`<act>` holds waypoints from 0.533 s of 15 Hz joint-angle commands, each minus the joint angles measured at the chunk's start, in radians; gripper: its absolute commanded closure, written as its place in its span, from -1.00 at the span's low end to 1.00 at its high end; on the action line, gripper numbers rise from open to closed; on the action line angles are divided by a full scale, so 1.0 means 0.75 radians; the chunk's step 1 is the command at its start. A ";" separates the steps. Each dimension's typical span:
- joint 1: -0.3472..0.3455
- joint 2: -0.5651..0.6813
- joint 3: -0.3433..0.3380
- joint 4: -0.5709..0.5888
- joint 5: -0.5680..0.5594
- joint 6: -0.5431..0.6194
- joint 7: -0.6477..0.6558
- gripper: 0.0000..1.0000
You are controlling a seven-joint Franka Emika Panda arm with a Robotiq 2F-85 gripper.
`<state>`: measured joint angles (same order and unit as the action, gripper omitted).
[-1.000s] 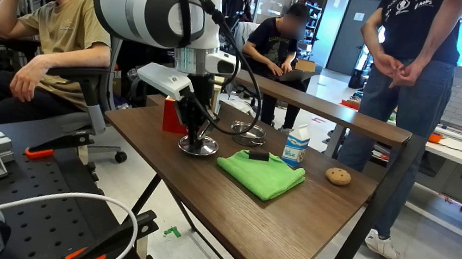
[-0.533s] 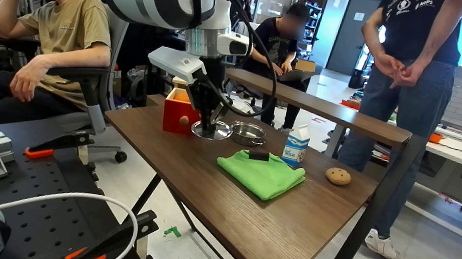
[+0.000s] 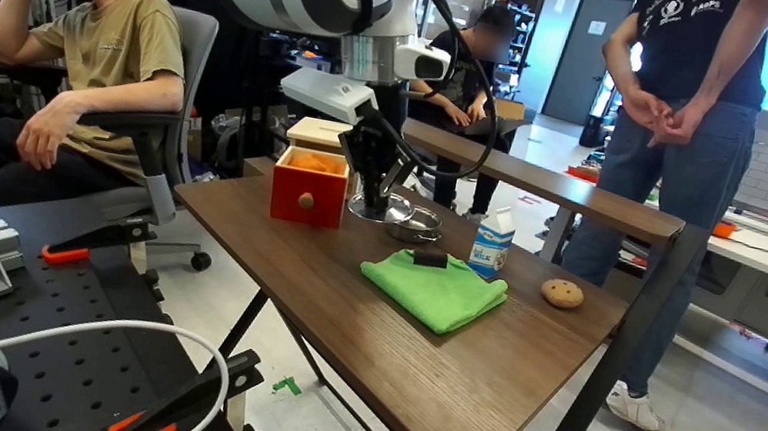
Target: Put the lid on the pot
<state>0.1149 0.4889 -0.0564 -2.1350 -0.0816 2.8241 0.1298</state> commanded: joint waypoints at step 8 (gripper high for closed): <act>-0.023 0.212 0.038 0.363 0.075 -0.230 0.041 0.90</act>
<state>0.1105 0.5983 -0.0429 -1.9563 -0.0562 2.7056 0.1558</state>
